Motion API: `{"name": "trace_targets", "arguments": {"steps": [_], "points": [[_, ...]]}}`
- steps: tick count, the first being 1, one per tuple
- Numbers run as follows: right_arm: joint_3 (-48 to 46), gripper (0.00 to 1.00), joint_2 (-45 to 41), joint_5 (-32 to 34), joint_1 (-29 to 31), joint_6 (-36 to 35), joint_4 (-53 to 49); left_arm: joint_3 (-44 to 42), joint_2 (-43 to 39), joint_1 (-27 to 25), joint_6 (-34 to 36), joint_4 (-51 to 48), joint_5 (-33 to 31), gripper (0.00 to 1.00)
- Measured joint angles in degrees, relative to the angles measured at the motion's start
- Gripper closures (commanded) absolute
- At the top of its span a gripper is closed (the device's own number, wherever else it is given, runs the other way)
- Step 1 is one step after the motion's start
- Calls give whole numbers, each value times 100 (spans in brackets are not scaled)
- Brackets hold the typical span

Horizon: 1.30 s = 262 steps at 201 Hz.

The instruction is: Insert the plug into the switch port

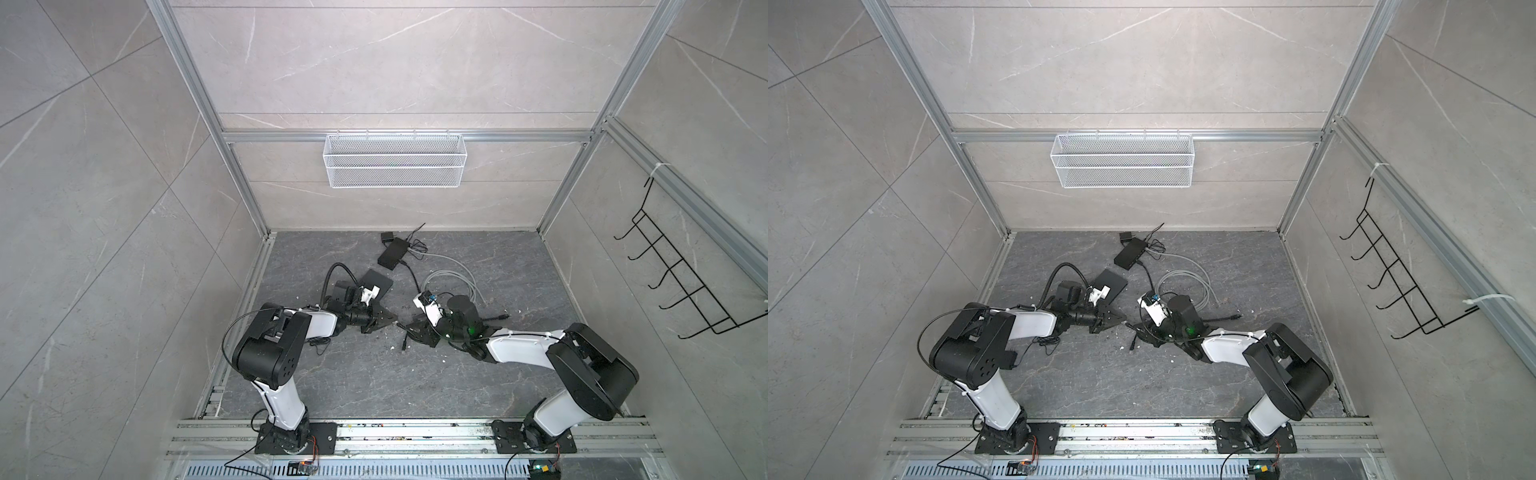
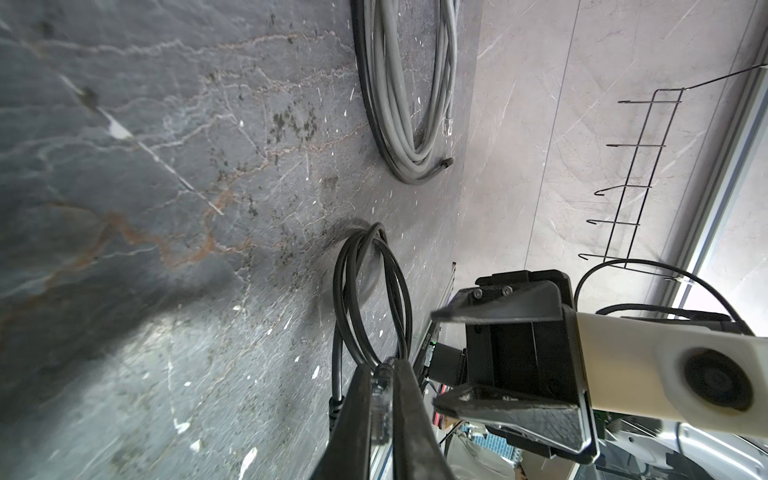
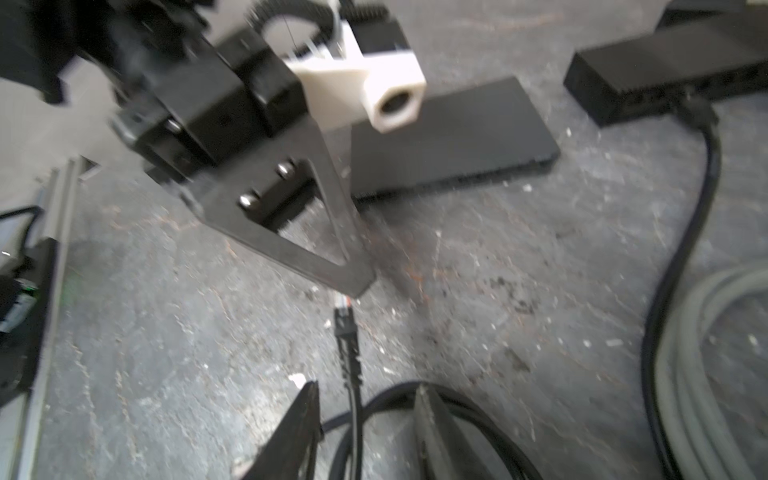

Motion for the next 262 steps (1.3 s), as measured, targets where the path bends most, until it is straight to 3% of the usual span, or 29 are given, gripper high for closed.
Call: {"name": "trace_targets", "arguments": {"steps": [35,86,172,262], "points": [[-345,61,494,-549,-92,225,1508,-13,0,0,-61,17,24,92],[-413,63,1403,-981,-315,525,2726,-142,-98,0,-68,13,66,92],[-254,65,1762,-1272,-332,520,2920,-155,-136,0,-136,11,66,92],[-109,74,2022,-1283,-225,514,3060,-155,-136,0,-199,11,61,92]]}}
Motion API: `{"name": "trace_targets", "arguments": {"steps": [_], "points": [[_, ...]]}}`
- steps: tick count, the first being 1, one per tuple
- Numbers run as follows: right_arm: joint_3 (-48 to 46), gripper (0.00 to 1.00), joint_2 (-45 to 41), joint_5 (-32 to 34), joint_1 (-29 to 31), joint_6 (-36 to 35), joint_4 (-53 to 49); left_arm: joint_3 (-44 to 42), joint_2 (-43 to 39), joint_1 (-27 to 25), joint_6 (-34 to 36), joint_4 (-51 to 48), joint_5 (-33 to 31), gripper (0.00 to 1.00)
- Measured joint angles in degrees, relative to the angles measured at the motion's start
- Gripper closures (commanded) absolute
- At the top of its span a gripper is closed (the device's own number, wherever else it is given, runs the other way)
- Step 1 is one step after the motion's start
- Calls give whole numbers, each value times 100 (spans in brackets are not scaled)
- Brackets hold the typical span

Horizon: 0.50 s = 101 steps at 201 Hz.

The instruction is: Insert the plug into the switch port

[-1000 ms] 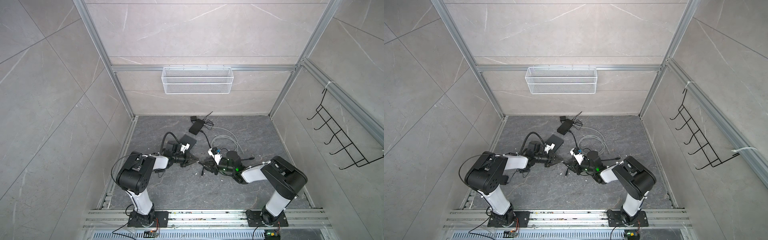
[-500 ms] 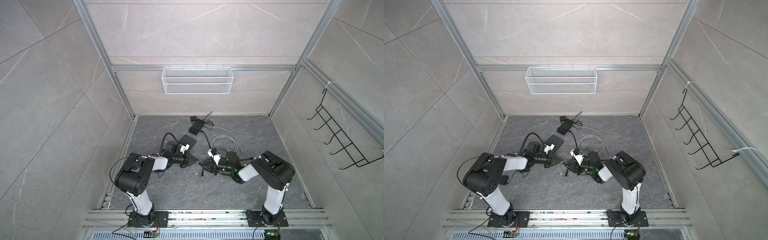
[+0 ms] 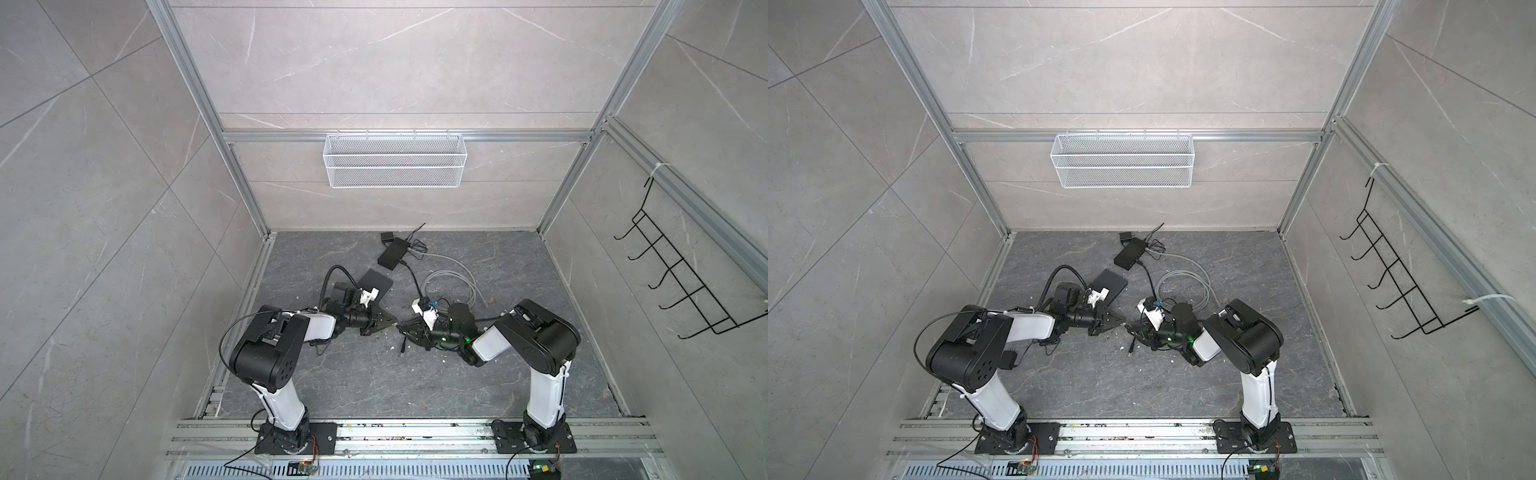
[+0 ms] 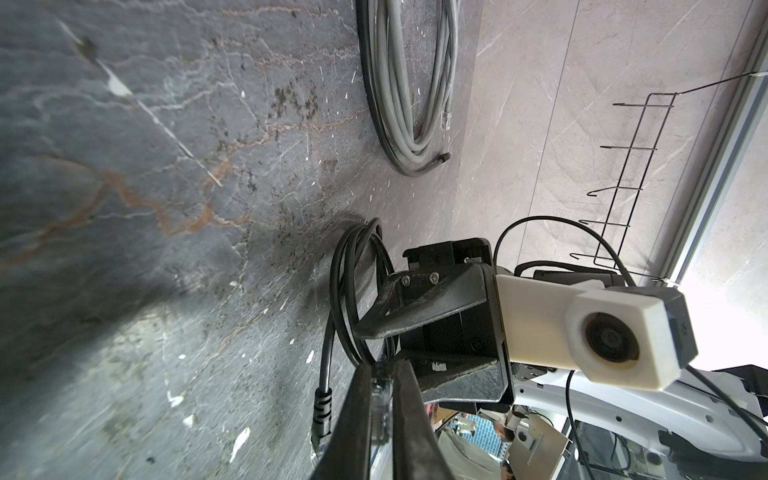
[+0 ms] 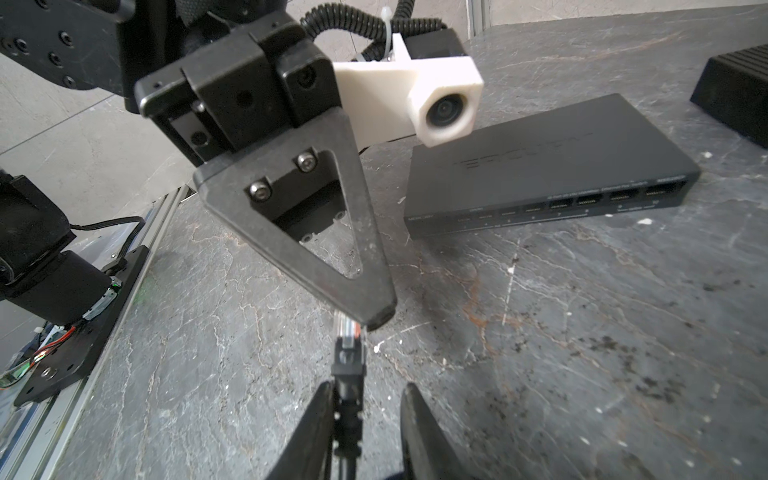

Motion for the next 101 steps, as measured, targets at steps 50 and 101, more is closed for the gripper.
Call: {"name": "trace_targets", "arguments": {"steps": [50,101], "points": [[85,86,4,44,94,-59,-39,0,0,7,-17,2,-11,92],[85,92,-26,149,116,-175,-162,0,0,11,-83,-11,-94,77]]}}
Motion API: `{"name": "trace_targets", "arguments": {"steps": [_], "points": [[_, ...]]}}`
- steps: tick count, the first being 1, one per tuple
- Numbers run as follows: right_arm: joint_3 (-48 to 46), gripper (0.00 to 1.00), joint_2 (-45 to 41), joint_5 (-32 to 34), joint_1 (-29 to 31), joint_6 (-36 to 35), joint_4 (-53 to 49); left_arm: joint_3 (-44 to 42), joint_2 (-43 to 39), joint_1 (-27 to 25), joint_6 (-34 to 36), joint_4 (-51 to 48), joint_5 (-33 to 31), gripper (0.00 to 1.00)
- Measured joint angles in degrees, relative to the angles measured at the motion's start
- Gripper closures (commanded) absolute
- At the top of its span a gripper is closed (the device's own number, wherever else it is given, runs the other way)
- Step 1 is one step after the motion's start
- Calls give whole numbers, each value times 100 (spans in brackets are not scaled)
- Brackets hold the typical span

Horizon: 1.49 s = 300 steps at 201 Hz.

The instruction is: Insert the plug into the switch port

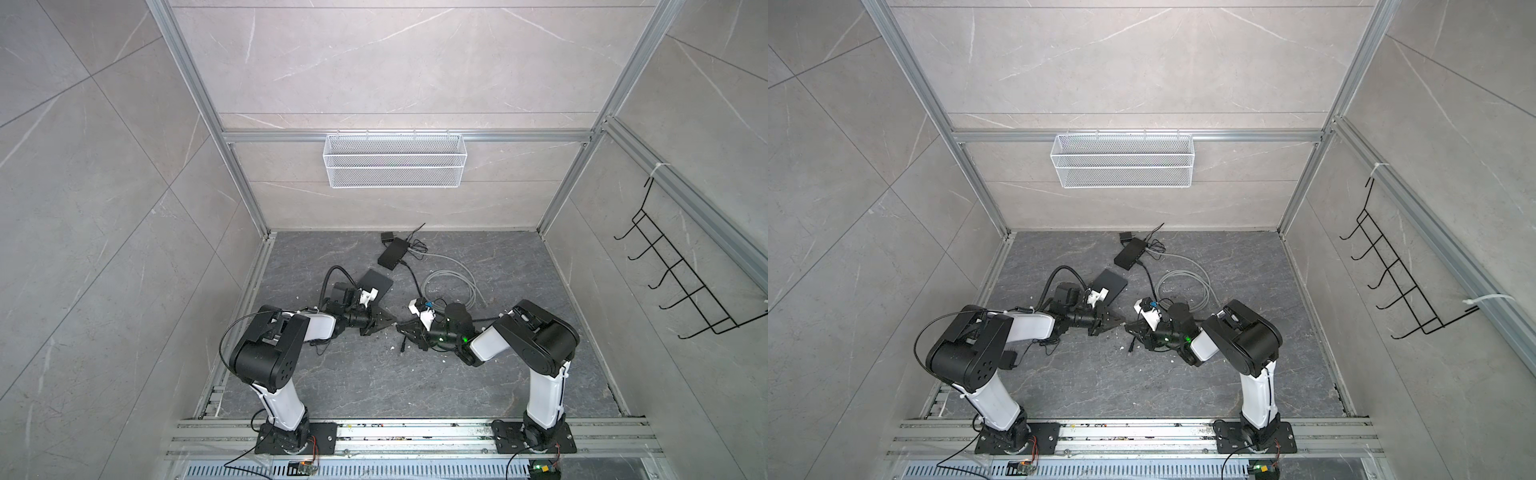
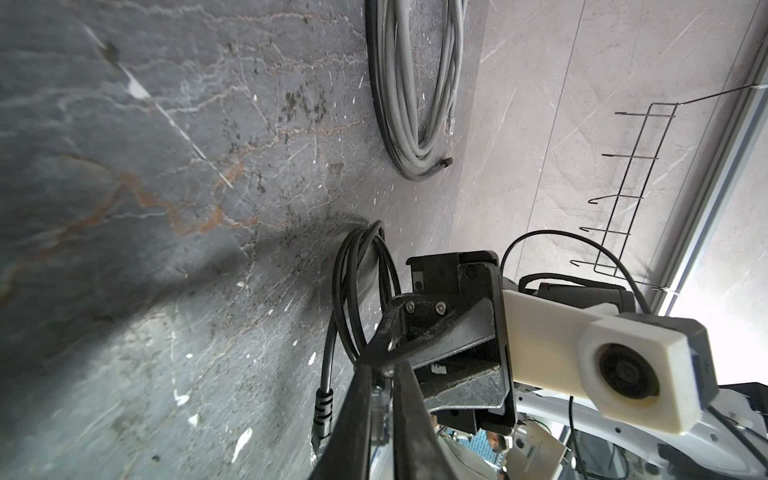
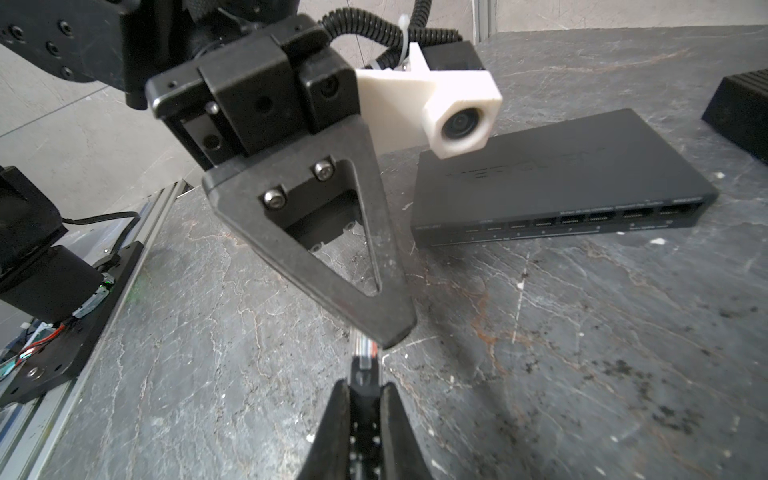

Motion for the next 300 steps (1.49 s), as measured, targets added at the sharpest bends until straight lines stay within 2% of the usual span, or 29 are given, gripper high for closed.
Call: {"name": "trace_targets", "arguments": {"steps": [36,62,82,112,125,179,223,300], "points": [[2,93,-103,136,0,-101,-540,111,-13,173,66,-280,-61,68],[9,93,-107,304,0,-118,-785,636,-114,498,468,-1128,-319,66],[151,93,-107,507,20,-114,-1086,1248,-221,765,988,-1915,-881,65],[573,93,-107,968,144,-50,-1714,2100,-236,968,1895,-2896,-2317,63],[745,93,-107,1172,227,-11,-1954,2385,-122,1027,2188,-3161,-2756,63],[1475,93,136,1880,616,103,-2627,3515,1110,1257,3073,-3812,-3471,59],[2118,94,560,2275,831,168,-3067,4426,1906,1279,3661,-4197,-3456,59],[2570,94,911,2448,863,251,-3080,4406,2170,1274,3871,-4207,-2815,57]]}}
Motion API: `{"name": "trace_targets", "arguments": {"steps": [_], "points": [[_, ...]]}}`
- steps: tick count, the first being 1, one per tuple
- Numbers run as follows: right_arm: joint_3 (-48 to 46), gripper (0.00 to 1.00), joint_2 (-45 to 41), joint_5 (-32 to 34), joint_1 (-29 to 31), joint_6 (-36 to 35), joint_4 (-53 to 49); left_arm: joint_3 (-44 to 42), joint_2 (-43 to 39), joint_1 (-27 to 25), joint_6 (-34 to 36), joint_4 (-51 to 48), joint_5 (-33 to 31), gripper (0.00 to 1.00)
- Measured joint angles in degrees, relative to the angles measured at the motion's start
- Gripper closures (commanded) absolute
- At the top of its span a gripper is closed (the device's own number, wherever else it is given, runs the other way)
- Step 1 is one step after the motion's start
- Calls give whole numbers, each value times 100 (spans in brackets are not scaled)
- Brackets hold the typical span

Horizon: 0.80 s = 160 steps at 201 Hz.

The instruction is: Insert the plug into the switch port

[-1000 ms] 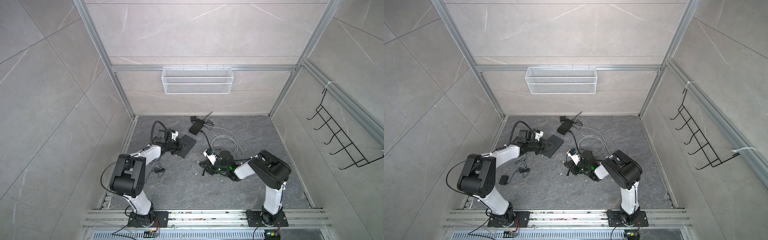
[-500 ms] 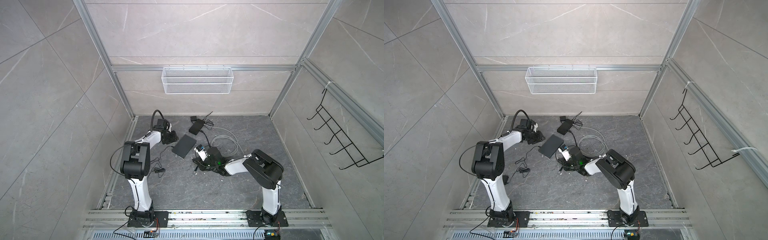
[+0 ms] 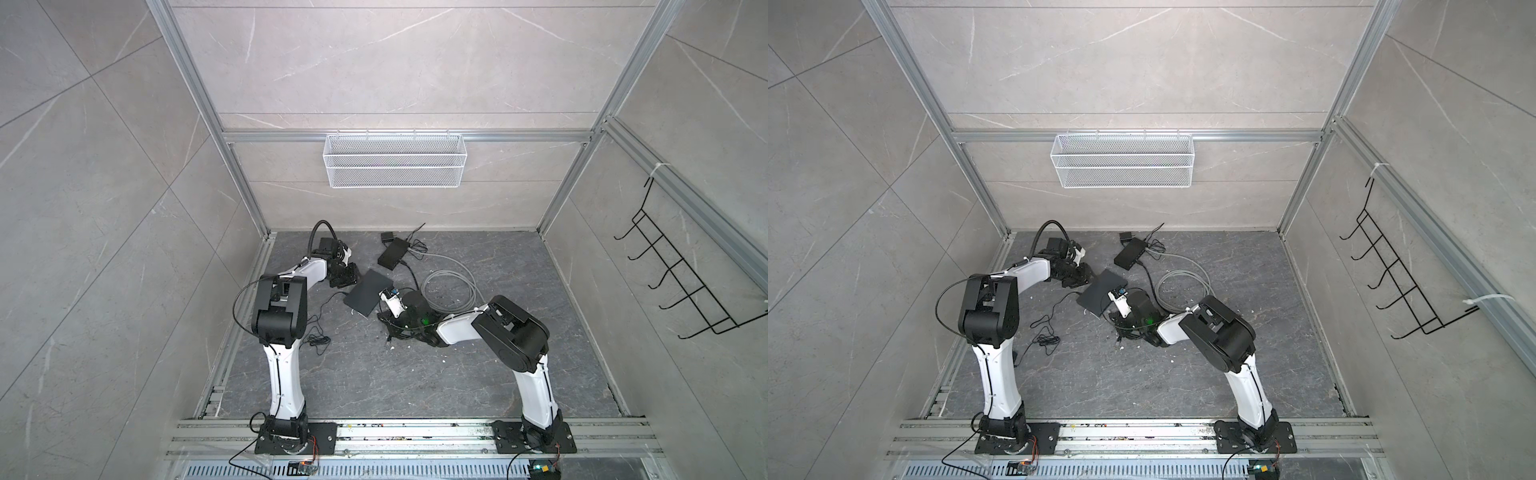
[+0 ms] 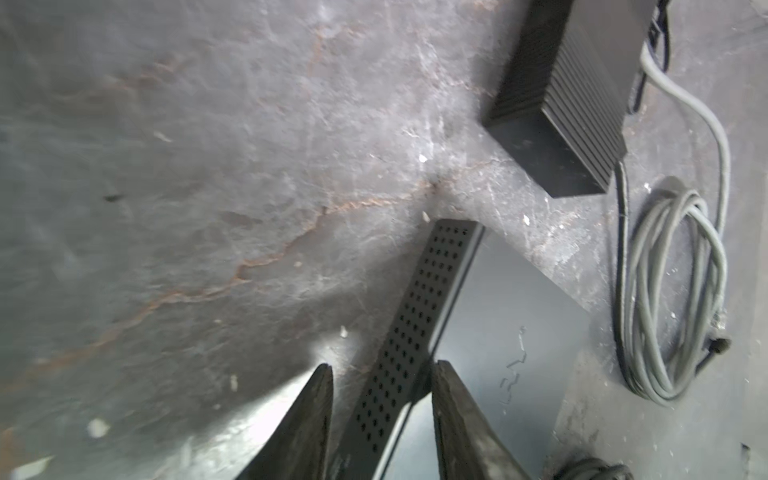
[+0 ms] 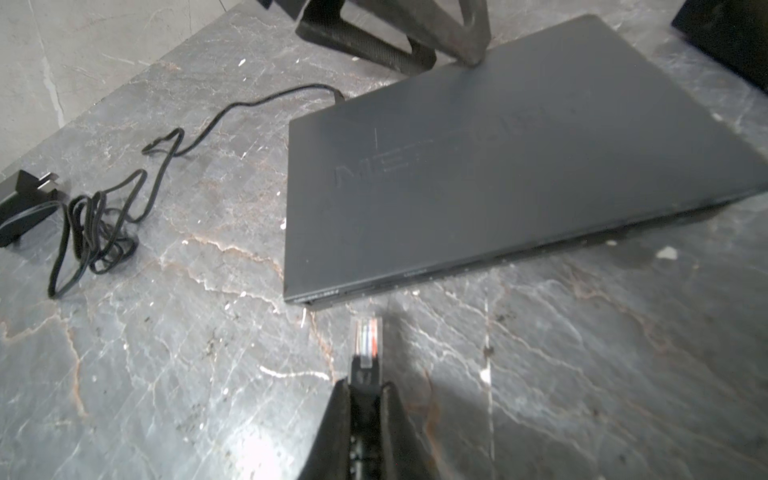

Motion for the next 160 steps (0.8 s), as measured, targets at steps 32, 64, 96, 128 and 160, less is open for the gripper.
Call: {"name": "trace_targets", "arguments": {"steps": [32,64,96,128,160], "points": [[105,94,52,39,26,9,-66,-122,0,-15,61,57,256,57],[321,95,138,192,116,42,-240,-188,-9,-50,184,85,348,58],[341,95,140,354,170,98,-275,-411,-114,-50,219,328,345,61],[341,95,140,553,225,264,-271,-658,-258,-50,236,535,280,64],[345,96,138,938,348,435,-273,-671,-273,-63,328,542,219,66]]}}
